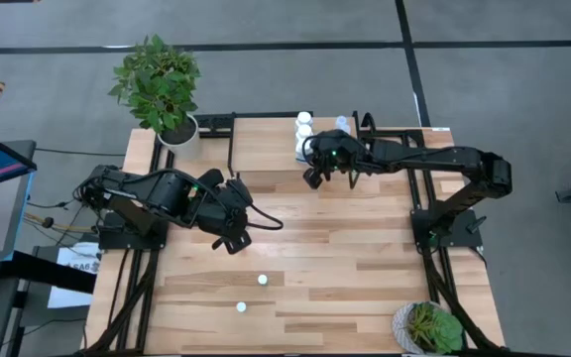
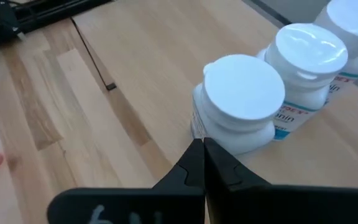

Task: Pick and place medicine bottles onto shelf by color
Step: Adjust the white medicine bottles on the shelf, then put the pink medicine bottle on the shelf

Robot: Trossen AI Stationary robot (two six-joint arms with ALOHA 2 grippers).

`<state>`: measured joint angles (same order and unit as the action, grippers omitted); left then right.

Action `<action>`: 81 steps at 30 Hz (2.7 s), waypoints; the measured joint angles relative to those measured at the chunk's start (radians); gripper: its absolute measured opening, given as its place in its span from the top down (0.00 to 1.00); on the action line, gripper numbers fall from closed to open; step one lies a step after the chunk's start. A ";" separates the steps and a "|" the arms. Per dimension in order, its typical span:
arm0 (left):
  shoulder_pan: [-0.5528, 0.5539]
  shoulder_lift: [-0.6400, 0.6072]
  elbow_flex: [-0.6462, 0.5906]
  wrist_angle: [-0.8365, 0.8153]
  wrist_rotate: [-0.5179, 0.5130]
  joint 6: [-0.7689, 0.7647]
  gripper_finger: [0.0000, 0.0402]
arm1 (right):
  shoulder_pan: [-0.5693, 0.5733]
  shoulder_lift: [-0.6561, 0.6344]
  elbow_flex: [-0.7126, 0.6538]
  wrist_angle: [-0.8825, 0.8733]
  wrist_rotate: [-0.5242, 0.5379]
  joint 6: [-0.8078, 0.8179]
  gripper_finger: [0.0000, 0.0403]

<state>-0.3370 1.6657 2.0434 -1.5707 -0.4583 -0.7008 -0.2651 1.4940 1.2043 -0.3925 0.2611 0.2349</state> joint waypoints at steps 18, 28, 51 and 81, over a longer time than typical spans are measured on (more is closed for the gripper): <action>0.000 0.000 0.000 0.000 0.001 0.002 1.00 | 0.034 -0.061 0.099 -0.194 -0.055 0.062 0.97; 0.000 0.001 0.000 0.000 -0.002 0.007 1.00 | 0.250 -0.269 0.232 -0.372 -0.104 0.114 0.95; -0.038 0.052 -0.147 0.000 0.312 0.315 0.54 | 0.589 -0.423 0.234 -0.513 -0.106 0.281 0.94; -0.018 -0.551 -1.238 0.718 0.220 0.091 0.56 | 0.629 -0.377 0.234 -0.486 -0.099 0.292 0.94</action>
<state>-0.3546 1.1149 0.8049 -0.8526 -0.2386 -0.6101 0.3642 1.1167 1.4384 -0.8784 0.1619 0.5266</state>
